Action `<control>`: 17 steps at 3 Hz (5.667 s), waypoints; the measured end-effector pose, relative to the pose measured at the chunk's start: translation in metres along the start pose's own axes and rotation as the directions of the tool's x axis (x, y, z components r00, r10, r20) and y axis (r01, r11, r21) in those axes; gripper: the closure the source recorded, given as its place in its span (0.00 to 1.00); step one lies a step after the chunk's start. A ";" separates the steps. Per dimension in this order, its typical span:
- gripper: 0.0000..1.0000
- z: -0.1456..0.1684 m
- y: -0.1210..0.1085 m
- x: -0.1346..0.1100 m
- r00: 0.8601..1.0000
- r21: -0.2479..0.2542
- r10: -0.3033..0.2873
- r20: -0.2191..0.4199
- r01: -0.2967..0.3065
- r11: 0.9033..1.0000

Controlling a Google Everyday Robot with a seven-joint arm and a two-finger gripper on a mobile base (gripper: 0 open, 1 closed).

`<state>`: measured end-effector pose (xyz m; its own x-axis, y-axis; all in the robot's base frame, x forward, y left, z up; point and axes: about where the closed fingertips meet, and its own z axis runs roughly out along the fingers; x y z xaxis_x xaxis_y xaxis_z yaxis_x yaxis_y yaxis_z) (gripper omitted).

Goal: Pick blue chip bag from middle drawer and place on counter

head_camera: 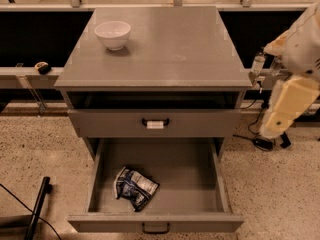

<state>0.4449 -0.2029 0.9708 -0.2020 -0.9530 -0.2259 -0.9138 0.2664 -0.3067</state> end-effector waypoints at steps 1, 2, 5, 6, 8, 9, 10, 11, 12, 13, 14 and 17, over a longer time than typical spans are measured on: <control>0.00 0.059 0.025 -0.022 0.997 -0.030 -0.025 0.068 0.027 0.999; 0.00 0.106 0.041 -0.050 0.977 -0.023 -0.077 0.199 0.083 0.996; 0.00 0.188 0.083 -0.119 0.886 -0.076 -0.080 0.457 0.129 0.989; 0.00 0.208 0.084 -0.151 0.783 -0.062 -0.054 0.620 0.118 0.991; 0.00 0.249 0.107 -0.171 0.725 -0.072 -0.067 0.685 0.159 0.985; 0.00 0.330 0.145 -0.187 0.712 -0.150 0.007 0.702 0.138 0.979; 0.00 0.394 0.175 -0.204 0.713 -0.206 0.034 0.700 0.155 0.966; 0.00 0.394 0.175 -0.204 0.713 -0.206 0.034 0.700 0.156 0.966; 0.00 0.431 0.177 -0.184 0.733 -0.235 0.096 0.674 0.089 0.968; 0.00 0.484 0.187 -0.160 0.742 -0.266 0.173 0.647 0.008 0.964; 0.00 0.526 0.198 -0.159 0.743 -0.302 0.207 0.637 -0.006 0.953; 0.17 0.557 0.185 -0.168 0.726 -0.311 0.249 0.641 -0.051 0.949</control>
Offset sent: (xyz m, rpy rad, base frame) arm 0.0323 0.1185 -0.1384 0.2881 -0.1555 0.2806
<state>0.5057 0.0868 0.4372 -0.1487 -0.5328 -0.8331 -0.9664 0.2569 0.0082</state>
